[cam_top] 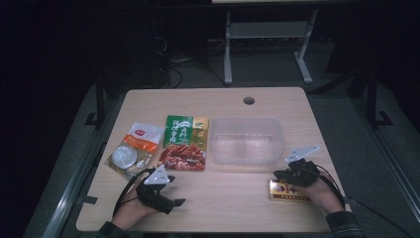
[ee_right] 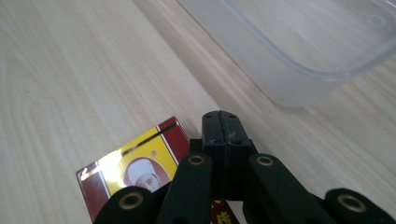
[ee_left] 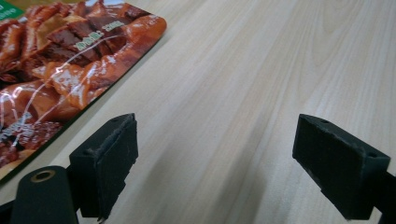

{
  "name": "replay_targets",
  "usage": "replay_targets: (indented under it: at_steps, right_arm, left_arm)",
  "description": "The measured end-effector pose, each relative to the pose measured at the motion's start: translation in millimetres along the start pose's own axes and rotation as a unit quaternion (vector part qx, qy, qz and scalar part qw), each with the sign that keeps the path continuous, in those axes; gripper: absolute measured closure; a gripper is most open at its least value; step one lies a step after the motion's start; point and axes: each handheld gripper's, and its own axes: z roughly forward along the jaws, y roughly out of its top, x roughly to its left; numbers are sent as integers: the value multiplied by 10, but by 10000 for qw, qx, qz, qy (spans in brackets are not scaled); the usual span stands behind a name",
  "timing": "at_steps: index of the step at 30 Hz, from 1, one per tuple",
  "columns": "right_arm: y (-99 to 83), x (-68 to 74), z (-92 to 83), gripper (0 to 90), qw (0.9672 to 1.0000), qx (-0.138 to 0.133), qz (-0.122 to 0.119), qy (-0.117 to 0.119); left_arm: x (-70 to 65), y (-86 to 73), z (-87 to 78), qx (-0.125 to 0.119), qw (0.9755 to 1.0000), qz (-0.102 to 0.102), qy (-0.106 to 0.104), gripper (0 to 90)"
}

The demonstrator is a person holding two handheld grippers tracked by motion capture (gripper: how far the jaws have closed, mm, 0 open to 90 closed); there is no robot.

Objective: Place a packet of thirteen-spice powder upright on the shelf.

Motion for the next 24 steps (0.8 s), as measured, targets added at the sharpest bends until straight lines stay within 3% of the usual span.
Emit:
replay_targets:
  at_steps: [4,6,8,12,16,24]
  right_arm:
    - [15,27,-85,900,9997,-175,-57,-149]
    - [-18,45,-155,900,9994,-207,-47,-266]
    - [-79,31,-248,900,9983,-204,10,-547]
    - [-255,-23,-384,900,9957,-329,373,-783]
    - [-472,-41,-485,900,9912,-361,797,-990]
    - [-747,50,-625,900,9864,-435,1042,-1195]
  left_arm:
    - [18,16,-23,-91,9999,-5,72,134]
    - [28,39,-33,-16,9998,98,143,134]
    - [17,62,-37,-74,9998,138,146,134]
    - [11,66,-50,-61,9996,221,147,134]
    - [-2,55,-18,4,9996,288,11,134]
    - [-85,84,32,1,9994,323,-129,134]
